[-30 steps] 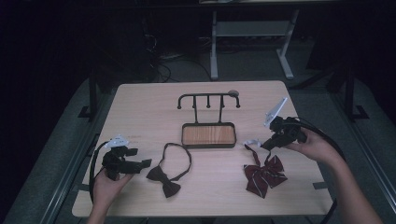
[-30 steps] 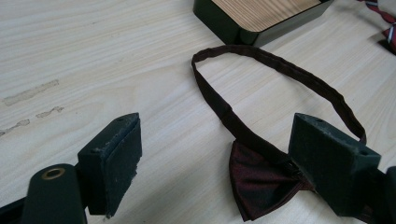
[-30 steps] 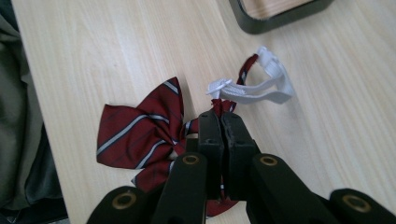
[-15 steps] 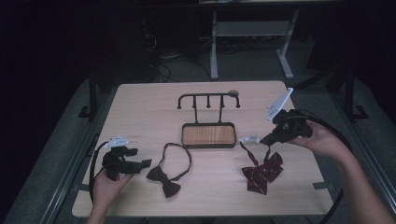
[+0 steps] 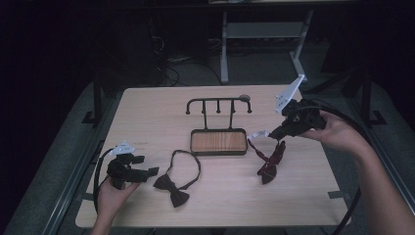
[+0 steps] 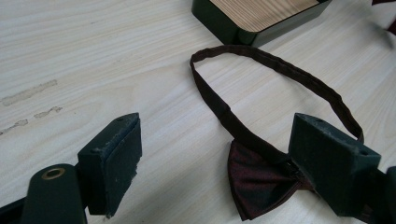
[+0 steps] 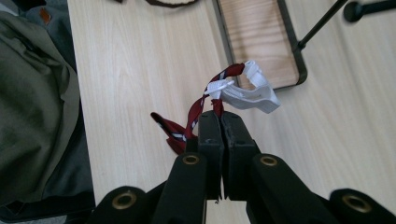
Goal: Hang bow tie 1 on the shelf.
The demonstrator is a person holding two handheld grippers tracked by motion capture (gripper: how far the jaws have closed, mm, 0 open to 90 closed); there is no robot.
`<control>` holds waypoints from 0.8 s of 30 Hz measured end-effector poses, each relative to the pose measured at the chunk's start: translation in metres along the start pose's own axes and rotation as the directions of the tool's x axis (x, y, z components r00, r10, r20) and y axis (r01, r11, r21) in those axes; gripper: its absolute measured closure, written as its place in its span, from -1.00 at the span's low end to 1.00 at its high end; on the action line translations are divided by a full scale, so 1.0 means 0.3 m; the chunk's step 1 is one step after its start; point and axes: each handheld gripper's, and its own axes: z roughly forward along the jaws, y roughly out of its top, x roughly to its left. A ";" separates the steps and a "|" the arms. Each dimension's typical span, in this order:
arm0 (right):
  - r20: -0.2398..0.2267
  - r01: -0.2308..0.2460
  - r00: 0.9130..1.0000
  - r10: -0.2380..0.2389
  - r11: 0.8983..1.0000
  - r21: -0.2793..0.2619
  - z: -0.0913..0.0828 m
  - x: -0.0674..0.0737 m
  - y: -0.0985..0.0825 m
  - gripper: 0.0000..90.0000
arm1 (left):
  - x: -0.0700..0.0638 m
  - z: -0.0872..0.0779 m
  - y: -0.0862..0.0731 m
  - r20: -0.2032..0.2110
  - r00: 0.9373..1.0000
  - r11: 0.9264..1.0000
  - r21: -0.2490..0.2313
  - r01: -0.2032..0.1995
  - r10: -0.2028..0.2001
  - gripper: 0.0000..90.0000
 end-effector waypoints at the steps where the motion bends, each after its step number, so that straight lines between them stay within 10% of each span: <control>1: 0.000 0.000 1.000 0.000 1.000 0.000 0.000 0.000 0.000 0.94 | 0.000 0.000 0.000 0.000 1.000 1.000 0.000 0.000 0.000 -0.62; 24: 0.063 0.029 0.998 -0.029 1.000 0.000 -0.088 -0.057 0.164 0.94 | 0.004 -0.003 0.000 0.004 1.000 1.000 0.004 -0.002 0.002 -0.62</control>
